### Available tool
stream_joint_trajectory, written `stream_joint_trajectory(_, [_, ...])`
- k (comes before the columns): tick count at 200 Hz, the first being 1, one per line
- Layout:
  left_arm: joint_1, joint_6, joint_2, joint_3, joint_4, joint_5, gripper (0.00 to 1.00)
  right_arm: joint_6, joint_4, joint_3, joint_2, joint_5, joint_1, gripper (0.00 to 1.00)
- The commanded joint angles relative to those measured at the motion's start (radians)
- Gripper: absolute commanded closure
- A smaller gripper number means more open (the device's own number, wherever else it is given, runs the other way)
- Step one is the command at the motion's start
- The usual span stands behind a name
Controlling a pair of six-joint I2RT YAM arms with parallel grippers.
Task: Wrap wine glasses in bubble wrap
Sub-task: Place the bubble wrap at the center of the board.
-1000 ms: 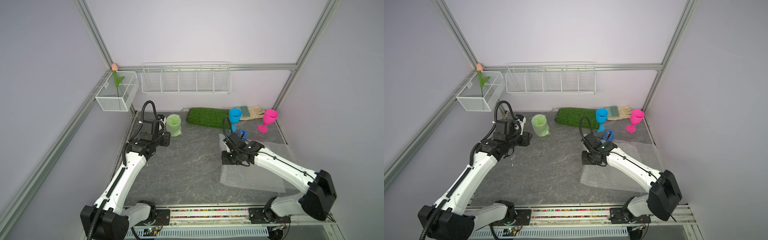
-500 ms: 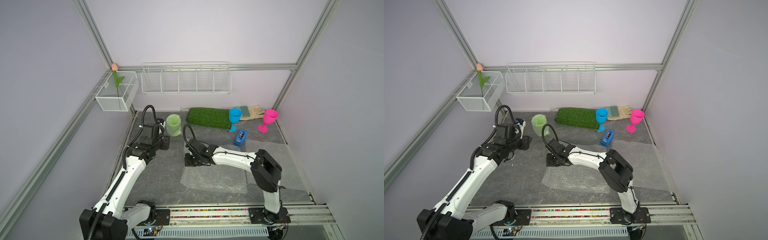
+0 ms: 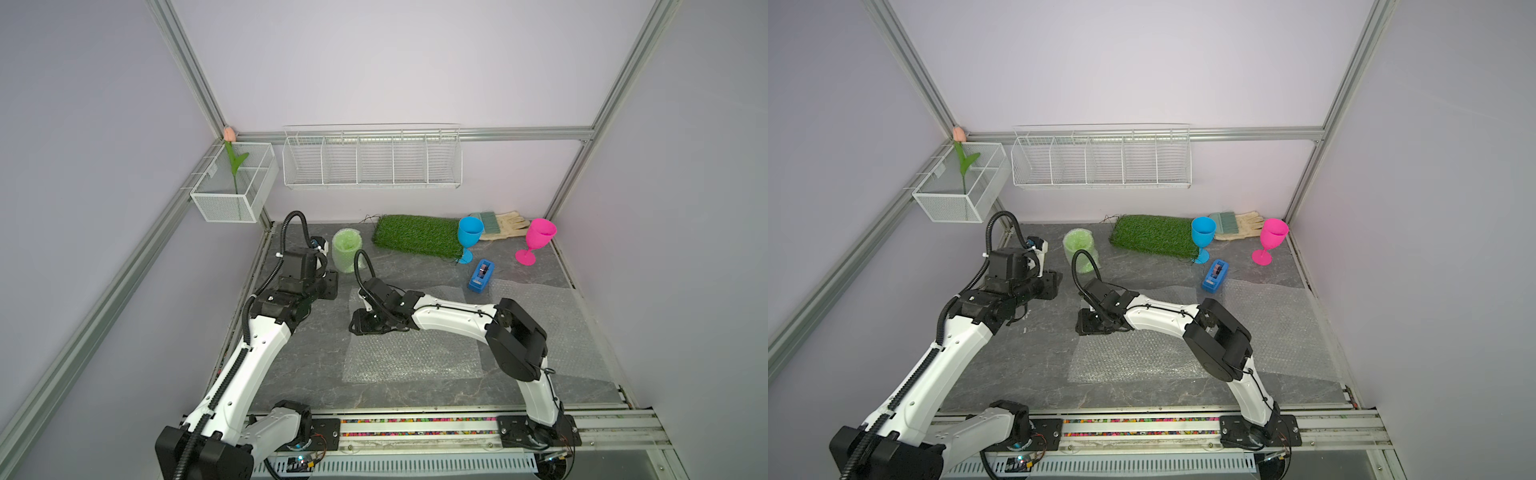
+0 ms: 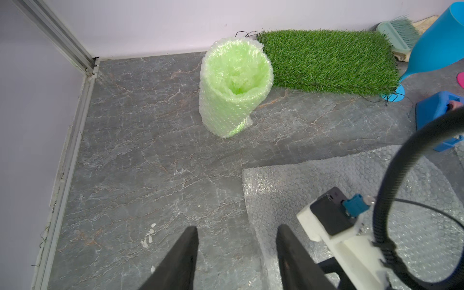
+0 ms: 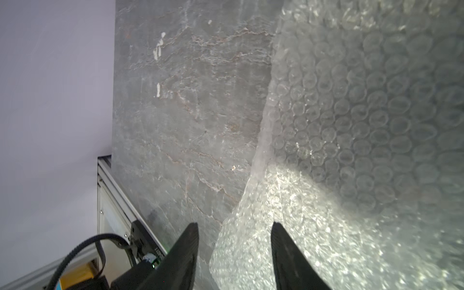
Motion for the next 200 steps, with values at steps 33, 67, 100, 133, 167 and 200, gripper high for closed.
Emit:
stream_joint_trajectory(33, [-0.04,-0.15,0.045,0.001,-0.06,0.109,0.63,-0.077,-0.03,-0.208,-0.263,-0.001,-0.142,0.47])
stream_joint_trajectory(67, [-0.123,-0.281,0.075,-0.107,0.001,0.155,0.75,-0.188,-0.124,-0.316,-0.344,0.026,-0.274,0.47])
stream_joint_trajectory(100, [-0.179,-0.372,0.174,-0.174,0.036,0.149,0.85,-0.276,-0.149,-0.391,-0.354,0.052,-0.386,0.48])
stream_joint_trajectory(133, [-0.188,-0.394,0.29,-0.213,0.039,0.167,0.91,-0.329,-0.153,-0.433,-0.303,0.055,-0.461,0.51])
stream_joint_trajectory(167, [-0.189,-0.398,0.35,-0.269,0.03,0.116,0.95,-0.358,-0.144,-0.479,-0.27,0.093,-0.5,0.53])
stream_joint_trajectory(200, [-0.188,-0.402,0.437,-0.267,-0.037,0.068,0.97,-0.359,-0.14,-0.5,-0.292,0.106,-0.51,0.53])
